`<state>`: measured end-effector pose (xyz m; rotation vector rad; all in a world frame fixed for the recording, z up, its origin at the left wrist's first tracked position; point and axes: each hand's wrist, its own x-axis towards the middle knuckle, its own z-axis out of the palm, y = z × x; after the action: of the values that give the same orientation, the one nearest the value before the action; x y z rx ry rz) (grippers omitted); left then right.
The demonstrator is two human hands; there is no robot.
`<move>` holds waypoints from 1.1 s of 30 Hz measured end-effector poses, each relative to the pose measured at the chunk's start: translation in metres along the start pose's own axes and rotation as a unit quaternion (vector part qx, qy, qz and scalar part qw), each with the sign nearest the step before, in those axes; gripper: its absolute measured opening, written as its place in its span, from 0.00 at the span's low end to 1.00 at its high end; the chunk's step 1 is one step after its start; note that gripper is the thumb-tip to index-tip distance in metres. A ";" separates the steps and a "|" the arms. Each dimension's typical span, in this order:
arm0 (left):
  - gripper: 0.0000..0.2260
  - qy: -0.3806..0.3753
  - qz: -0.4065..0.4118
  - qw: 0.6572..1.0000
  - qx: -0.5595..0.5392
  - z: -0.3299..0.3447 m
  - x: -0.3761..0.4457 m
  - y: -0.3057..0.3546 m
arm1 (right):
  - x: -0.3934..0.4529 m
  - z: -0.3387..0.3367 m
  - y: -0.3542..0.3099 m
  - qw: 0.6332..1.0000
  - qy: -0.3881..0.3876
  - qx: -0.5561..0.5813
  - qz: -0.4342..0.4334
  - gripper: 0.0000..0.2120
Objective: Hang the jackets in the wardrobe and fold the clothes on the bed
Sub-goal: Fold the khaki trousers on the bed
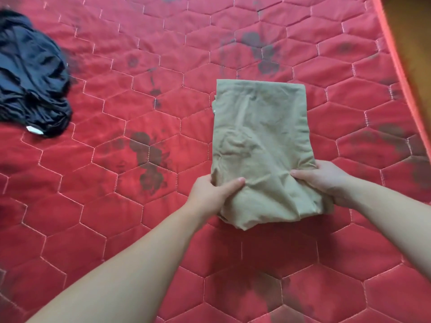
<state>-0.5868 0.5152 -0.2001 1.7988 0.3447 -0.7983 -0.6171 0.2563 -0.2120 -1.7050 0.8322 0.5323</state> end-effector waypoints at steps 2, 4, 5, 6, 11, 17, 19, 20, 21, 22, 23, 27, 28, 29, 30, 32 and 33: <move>0.15 0.041 0.010 0.995 0.092 -0.005 0.006 -0.009 | 0.000 -0.001 0.002 0.999 0.014 -0.045 -0.021 0.05; 0.18 0.066 -0.004 0.981 0.182 -0.007 0.008 -0.017 | -0.002 0.001 0.003 0.989 0.042 -0.135 -0.043 0.06; 0.20 0.077 -0.012 0.975 0.207 -0.007 0.008 -0.019 | -0.004 0.003 0.003 0.978 0.066 -0.187 -0.059 0.07; 0.23 0.093 -0.015 0.969 0.229 -0.005 0.008 -0.019 | -0.006 0.005 0.002 0.964 0.098 -0.234 -0.081 0.08; 0.35 0.129 0.007 0.976 0.174 0.006 0.008 -0.011 | -0.008 0.011 0.001 0.934 0.211 -0.274 -0.094 0.34; 0.27 0.034 -0.092 0.995 0.006 0.013 0.009 0.000 | -0.009 0.010 -0.002 0.977 0.134 -0.162 -0.031 0.26; 0.22 -0.018 -0.136 0.990 -0.022 0.006 0.008 -0.001 | -0.012 0.005 0.000 0.995 0.057 -0.081 -0.003 0.17; 0.22 -0.039 -0.160 0.986 -0.026 0.000 0.008 -0.004 | -0.014 0.003 0.003 0.999 0.000 -0.032 0.028 0.14; 0.22 -0.068 -0.191 0.979 -0.028 -0.006 0.006 -0.007 | -0.017 0.001 0.007 0.996 -0.058 0.003 0.066 0.14; 0.23 -0.109 -0.224 0.968 -0.029 -0.013 0.005 -0.009 | -0.019 -0.001 0.011 0.988 -0.111 0.015 0.103 0.17; 0.23 -0.157 -0.248 0.955 -0.025 -0.019 0.002 -0.011 | -0.023 -0.003 0.014 0.978 -0.158 0.013 0.136 0.20; 0.31 -0.209 -0.195 0.956 -0.063 -0.040 0.009 -0.008 | -0.021 0.000 0.014 0.968 -0.194 0.067 0.142 0.27; 0.33 -0.178 -0.166 0.966 -0.085 -0.041 0.016 -0.002 | -0.015 0.002 0.010 0.977 -0.158 0.089 0.116 0.29; 0.35 -0.146 -0.143 0.974 -0.097 -0.041 0.023 0.005 | -0.009 0.005 0.004 0.982 -0.123 0.114 0.089 0.32; 0.36 -0.122 -0.126 0.979 -0.101 -0.040 0.030 0.012 | -0.003 0.008 -0.002 0.984 -0.095 0.136 0.067 0.34; 0.31 -0.103 -0.111 0.985 -0.087 -0.034 0.042 0.025 | 0.007 0.013 -0.012 0.985 -0.055 0.158 0.040 0.29; 0.27 -0.105 -0.113 0.985 -0.075 -0.031 0.047 0.030 | 0.011 0.015 -0.015 0.986 -0.043 0.155 0.032 0.24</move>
<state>-0.5237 0.5260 -0.2043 1.5366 0.4626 -1.0833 -0.5973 0.2697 -0.2147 -1.3650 0.8604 0.4877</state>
